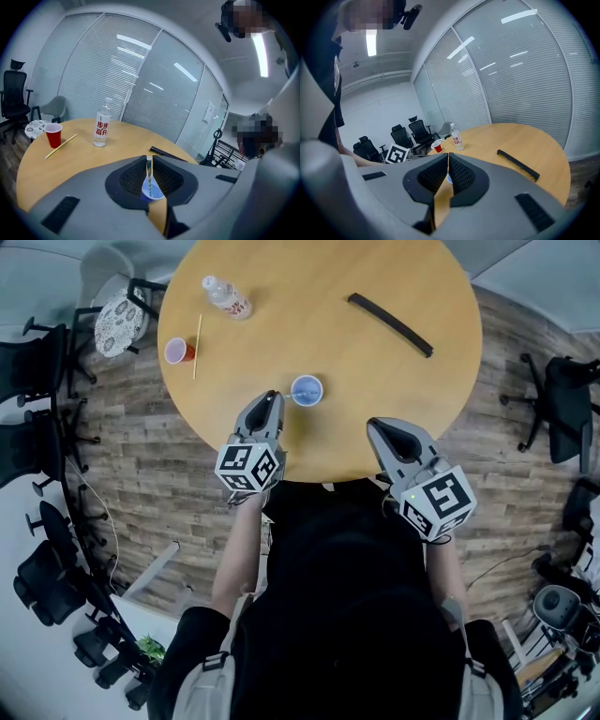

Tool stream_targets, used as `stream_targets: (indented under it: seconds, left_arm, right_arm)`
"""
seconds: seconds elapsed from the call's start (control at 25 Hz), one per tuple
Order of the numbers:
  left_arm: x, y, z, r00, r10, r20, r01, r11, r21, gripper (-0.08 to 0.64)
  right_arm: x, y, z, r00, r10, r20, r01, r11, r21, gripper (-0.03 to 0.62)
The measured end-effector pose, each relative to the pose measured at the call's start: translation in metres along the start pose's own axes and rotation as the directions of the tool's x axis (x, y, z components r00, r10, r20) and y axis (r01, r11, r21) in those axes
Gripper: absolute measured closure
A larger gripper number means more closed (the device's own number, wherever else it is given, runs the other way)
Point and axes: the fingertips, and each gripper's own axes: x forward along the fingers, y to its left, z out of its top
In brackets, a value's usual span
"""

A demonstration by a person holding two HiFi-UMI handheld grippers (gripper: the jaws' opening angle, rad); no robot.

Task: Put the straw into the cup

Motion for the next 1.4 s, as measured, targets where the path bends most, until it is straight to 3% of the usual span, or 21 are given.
stream_targets:
  seconds: [0.16,0.6,0.88,1.4]
  left_arm:
    - [0.000,0.001,0.000,1.000,0.004,-0.002,-0.004,1.000,0.004,0.517]
    - [-0.006,0.008,-0.003,1.000,0.018,-0.007,-0.018,1.000,0.001,0.394]
    - [-0.006,0.014,-0.003,0.998,0.069,0.007,-0.069,0.998,0.000,0.339]
    - [-0.014,0.021,-0.001,0.995,0.101,0.020,-0.102,0.995,0.004,0.330]
  right_arm:
    - [0.002,0.000,0.001,1.000,0.006,0.003,-0.006,1.000,-0.002,0.574]
    - [0.003,0.008,-0.001,1.000,0.012,0.006,-0.012,1.000,-0.011,0.574]
    - [0.000,0.008,-0.002,1.000,0.008,0.011,-0.008,1.000,-0.010,0.574]
    - [-0.001,0.013,-0.003,1.000,0.009,0.020,-0.009,1.000,-0.008,0.574]
